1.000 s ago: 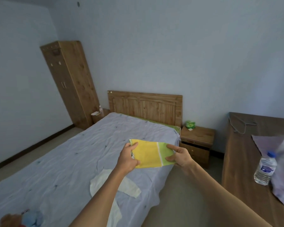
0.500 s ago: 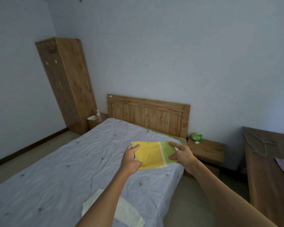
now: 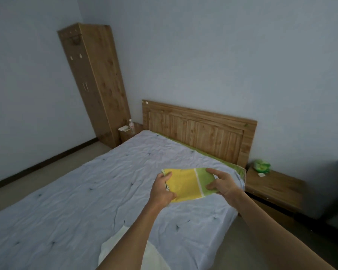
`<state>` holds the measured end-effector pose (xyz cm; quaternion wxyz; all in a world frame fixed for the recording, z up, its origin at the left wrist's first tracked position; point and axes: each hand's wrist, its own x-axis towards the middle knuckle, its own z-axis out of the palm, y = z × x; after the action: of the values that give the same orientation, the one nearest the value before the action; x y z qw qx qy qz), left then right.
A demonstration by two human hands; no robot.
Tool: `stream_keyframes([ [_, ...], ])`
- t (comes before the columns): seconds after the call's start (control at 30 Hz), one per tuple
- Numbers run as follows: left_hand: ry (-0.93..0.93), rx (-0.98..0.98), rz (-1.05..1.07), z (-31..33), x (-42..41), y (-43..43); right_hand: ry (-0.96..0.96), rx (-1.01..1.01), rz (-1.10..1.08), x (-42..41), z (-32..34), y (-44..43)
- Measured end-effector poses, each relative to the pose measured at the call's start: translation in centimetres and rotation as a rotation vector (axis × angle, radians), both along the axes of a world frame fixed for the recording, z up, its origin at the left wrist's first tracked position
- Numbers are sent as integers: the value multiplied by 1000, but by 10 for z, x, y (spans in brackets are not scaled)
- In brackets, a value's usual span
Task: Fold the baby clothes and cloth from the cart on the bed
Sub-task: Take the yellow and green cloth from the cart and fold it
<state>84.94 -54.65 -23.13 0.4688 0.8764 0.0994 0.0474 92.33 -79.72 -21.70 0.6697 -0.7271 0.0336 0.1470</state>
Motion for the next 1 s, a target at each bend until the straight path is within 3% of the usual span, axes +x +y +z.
stream_keyframes([
  [0.43, 99, 4, 234, -41, 138, -7, 18, -57, 251, 194, -33, 16],
  [1.0, 214, -33, 332, -124, 180, 43, 123, -105, 310, 262, -122, 80],
])
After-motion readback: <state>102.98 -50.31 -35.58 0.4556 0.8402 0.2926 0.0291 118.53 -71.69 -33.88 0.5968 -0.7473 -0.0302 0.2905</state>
